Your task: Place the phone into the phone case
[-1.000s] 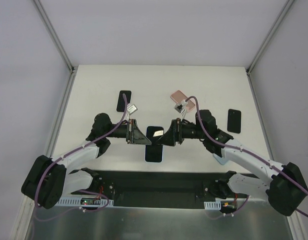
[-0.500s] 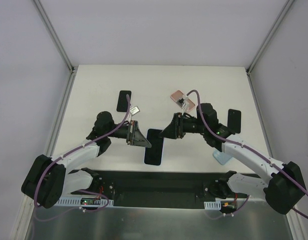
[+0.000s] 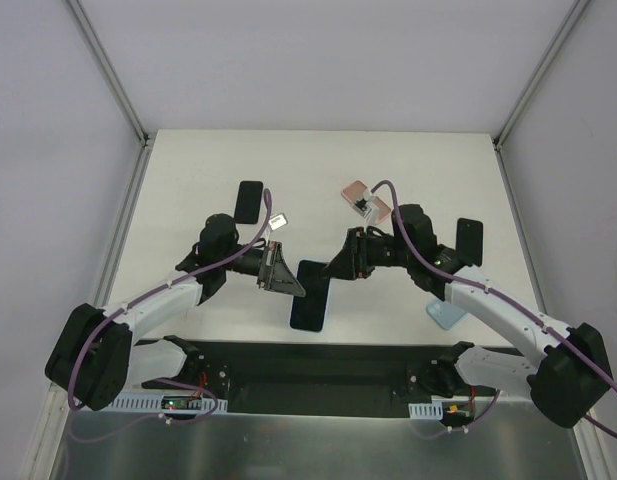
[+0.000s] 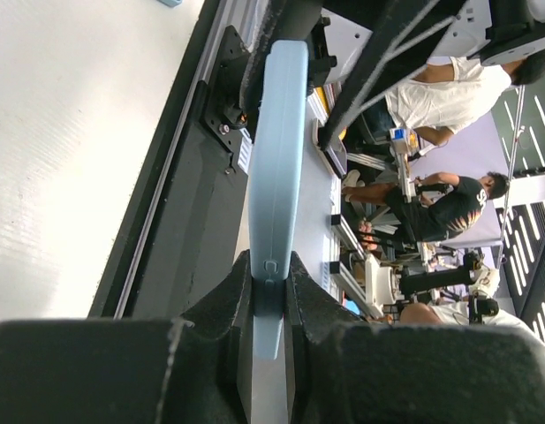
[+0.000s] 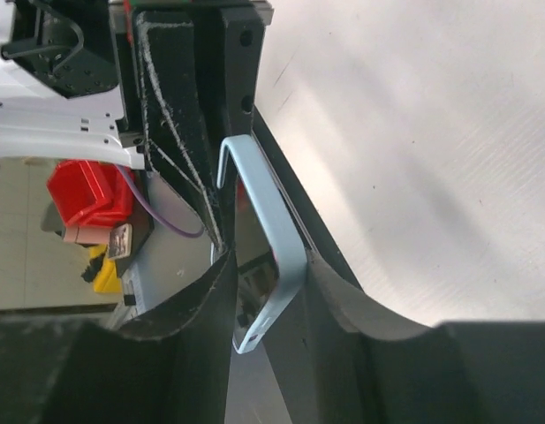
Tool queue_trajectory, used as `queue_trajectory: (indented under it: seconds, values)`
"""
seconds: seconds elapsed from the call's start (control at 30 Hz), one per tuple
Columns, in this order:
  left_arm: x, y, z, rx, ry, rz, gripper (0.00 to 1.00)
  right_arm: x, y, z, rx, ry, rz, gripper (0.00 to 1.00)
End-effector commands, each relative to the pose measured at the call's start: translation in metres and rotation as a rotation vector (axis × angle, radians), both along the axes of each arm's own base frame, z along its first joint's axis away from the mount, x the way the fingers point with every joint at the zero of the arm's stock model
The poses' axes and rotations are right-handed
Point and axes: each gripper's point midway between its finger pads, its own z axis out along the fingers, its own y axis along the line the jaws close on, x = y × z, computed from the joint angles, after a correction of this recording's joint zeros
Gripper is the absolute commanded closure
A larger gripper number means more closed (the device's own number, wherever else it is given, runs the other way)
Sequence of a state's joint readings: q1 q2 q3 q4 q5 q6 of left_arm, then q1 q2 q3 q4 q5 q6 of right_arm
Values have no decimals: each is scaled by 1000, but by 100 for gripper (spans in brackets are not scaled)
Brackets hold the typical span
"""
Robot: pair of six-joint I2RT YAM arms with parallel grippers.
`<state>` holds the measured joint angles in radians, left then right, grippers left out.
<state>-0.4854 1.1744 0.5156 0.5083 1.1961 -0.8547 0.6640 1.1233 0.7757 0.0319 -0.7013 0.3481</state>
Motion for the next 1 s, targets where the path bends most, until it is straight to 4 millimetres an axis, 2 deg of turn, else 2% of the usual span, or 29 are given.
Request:
queue_trajectory:
  seconds: [0.0, 0.1, 0.13, 0.17, 0.27, 0.3, 0.33, 0.37, 0.43, 0.47, 0.5, 0.53, 0.57, 0.6, 0.67, 0.7, 0.73, 0.77, 0.8, 0.83, 0.9, 0.93, 0.97]
  values:
    - [-1, -5, 10, 0, -18, -14, 100, -4, 8, 41, 79, -118, 78, 60]
    - [0, -5, 11, -1, -23, -8, 100, -2, 10, 37, 69, -102, 77, 64]
    - [2, -5, 12, 0, -25, -1, 100, -1, 10, 35, 66, -100, 75, 71]
    - [2, -5, 12, 2, -24, 2, 100, 0, 11, 32, 59, -91, 71, 85]
    - [8, -7, 7, 28, -13, 32, 100, 4, 9, 19, 18, -57, 42, 96]
    - [10, -7, 7, 39, -9, 35, 100, 9, 7, 16, 2, -56, 15, 96]
    - [13, -8, 5, 51, -5, 50, 100, 12, 6, 15, -4, -57, 0, 94]
    - [14, -8, 3, 62, 0, 57, 100, 11, 1, 7, -35, -33, -16, 83]
    - [17, -8, 1, 87, 5, 65, 100, 15, -5, 2, -64, -40, -60, 71]
    - [20, -9, -1, 101, 8, 78, 100, 13, -11, 5, -72, -61, -76, 56]
    - [24, -10, 1, 106, -22, 83, 100, 18, -17, 3, -99, -82, -124, 47]
    - [24, -8, -4, 140, 7, 89, 100, 19, -24, 10, -104, -113, -153, 39]
    - [29, -8, -6, 156, -4, 108, 100, 17, -33, 5, -147, -105, -178, 28]
    - [33, -9, -2, 159, -25, 111, 100, 22, -41, 5, -182, -145, -216, 23]
    - [38, -10, -9, 196, -4, 121, 100, 16, -54, 12, -209, -173, -239, 10]
    - [47, -12, -7, 212, -34, 146, 100, 19, -61, 13, -231, -197, -271, 7]
    - [55, -13, -16, 245, -22, 160, 100, 16, -68, 20, -227, -221, -292, 2]
    - [58, -10, -24, 287, -9, 168, 100, 14, -75, 19, -249, -224, -311, 4]
    - [71, -12, -23, 311, -29, 201, 100, 20, -85, 19, -271, -244, -370, 4]
    - [79, -14, -36, 350, 4, 204, 100, 20, -92, 24, -264, -265, -410, 4]
    - [99, -15, -38, 372, -3, 225, 100, 29, -116, 11, -338, -239, -549, 4]
    - [109, -15, -52, 409, 19, 233, 100, 27, -122, 8, -361, -235, -565, 4]
    - [118, -14, -57, 434, 0, 245, 100, 28, -130, 2, -402, -245, -586, 4]
